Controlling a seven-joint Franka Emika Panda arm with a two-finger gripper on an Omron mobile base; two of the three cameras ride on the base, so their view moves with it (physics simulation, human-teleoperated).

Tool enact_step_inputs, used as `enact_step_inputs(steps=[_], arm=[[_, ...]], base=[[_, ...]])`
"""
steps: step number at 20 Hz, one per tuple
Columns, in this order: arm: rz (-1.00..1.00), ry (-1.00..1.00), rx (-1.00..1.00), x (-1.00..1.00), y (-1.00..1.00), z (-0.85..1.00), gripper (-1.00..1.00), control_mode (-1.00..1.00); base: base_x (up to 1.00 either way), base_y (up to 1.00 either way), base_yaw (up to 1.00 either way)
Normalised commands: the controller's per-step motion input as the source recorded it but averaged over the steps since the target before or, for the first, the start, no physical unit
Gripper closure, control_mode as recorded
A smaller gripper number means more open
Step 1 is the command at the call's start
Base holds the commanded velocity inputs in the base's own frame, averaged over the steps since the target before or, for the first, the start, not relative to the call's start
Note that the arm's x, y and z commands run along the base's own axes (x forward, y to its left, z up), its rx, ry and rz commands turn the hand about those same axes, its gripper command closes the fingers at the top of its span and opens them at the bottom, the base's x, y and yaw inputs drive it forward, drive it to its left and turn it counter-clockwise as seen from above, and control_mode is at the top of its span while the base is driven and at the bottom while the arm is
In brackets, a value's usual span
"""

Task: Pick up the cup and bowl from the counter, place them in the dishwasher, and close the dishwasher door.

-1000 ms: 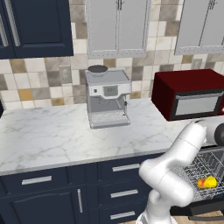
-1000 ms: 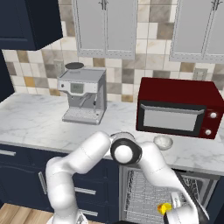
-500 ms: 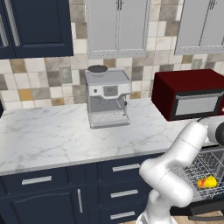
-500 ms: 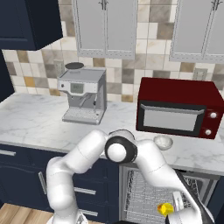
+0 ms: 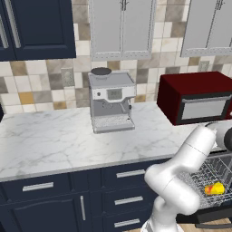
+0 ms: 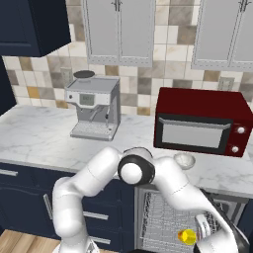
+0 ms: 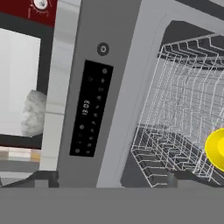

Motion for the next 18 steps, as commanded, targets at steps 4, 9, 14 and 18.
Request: enact_step_inputs(steps=[4,9,14,18], arm=[[0.09,0.00,-0.08,0.05,0.00,0.41,-1.00,-1.00],[-0.01,-0.03,-0.42,0.18,0.08,0.47,-1.00,-1.00],[-0.04,-0.04,-0.52,0.39,0.12,0.53,-1.00,-1.00],[-0.05,0.00,-0.27,0.61,0.06,0.32,-1.00,-1.00]], base=[[0.00,0.00,0.00],[0.00,0.00,0.00],[0.00,0.00,0.00],[0.00,0.00,0.00]])
